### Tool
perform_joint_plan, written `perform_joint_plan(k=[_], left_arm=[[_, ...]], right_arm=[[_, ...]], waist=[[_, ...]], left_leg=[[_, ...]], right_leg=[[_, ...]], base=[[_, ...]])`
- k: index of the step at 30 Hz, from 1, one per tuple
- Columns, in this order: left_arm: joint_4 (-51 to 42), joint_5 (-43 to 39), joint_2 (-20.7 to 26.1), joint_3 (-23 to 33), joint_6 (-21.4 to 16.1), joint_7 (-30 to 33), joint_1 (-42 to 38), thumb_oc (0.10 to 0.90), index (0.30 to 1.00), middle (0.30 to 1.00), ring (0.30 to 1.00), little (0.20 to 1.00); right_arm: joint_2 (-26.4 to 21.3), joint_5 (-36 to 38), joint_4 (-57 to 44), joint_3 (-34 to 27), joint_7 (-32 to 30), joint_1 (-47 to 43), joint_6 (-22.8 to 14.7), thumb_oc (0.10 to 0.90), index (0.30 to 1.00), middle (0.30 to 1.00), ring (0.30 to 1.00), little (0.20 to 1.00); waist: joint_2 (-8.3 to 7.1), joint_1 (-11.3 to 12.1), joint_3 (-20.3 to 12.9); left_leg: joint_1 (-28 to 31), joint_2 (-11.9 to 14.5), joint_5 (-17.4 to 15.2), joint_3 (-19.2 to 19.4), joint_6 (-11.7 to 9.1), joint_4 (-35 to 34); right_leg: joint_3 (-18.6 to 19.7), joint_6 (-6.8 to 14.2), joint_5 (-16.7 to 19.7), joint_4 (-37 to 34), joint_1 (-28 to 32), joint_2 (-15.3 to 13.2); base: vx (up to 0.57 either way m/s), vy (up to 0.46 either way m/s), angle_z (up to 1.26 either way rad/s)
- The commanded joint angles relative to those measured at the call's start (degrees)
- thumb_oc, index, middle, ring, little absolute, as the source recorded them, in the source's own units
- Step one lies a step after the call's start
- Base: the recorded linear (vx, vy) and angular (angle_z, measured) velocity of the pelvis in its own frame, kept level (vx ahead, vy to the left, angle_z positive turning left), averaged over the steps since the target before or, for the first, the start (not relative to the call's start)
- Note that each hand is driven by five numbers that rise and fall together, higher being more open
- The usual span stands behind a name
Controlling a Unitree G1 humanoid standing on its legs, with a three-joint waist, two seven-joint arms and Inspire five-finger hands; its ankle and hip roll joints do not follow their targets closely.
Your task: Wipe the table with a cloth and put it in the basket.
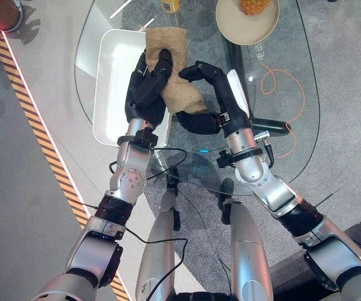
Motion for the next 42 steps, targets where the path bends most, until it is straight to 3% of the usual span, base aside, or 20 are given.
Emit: perform_joint_plan(k=[1,14,30,42], left_arm=[[-6.2,4.6,-0.2,2.4,-9.3,-0.4,-9.9,0.100,0.300,0.300,0.300,0.200],[-4.7,8.8,-1.0,5.2,-16.7,5.9,-10.6,0.100,0.300,0.300,0.300,0.200],[-0.7,16.2,0.6,7.3,-22.5,13.7,-12.0,0.100,0.300,0.300,0.300,0.200],[6.5,26.7,4.8,8.0,-22.7,22.8,-13.9,0.100,0.300,0.300,0.300,0.200]], right_arm=[[2.9,-2.7,-7.3,-3.3,-1.2,-8.5,-6.4,0.800,0.900,0.900,0.900,0.900],[3.3,-3.3,-5.5,-3.7,-0.5,-8.8,-6.2,0.800,0.900,0.900,0.900,0.900],[2.8,-3.7,-2.9,-3.6,-0.8,-8.4,-5.7,0.800,0.900,0.900,0.900,0.900],[0.0,-5.2,5.7,-6.8,-13.7,-6.2,-5.3,0.800,0.900,0.900,0.900,0.900]], waist=[[-2.88,1.0,-1.5],[-3.06,1.3,-1.5],[-2.91,1.1,-1.5],[-2.98,0.0,-1.5]], left_leg=[[2.0,-3.9,-9.4,2.4,1.3,5.8],[1.8,-3.9,-9.4,2.1,1.0,6.0],[1.7,-3.7,-9.3,2.1,0.6,5.9],[1.6,-3.2,-9.6,2.7,0.4,6.1]], right_leg=[[0.4,2.0,8.1,-15.5,4.5,2.6],[0.3,1.9,7.8,-15.3,4.5,2.5],[0.3,1.8,7.5,-15.2,4.4,2.4],[0.9,1.9,7.5,-15.2,4.1,2.2]], base=[[0.00,0.000,0.00],[0.00,0.000,0.00],[0.00,0.000,0.00],[0.00,0.003,0.00]])
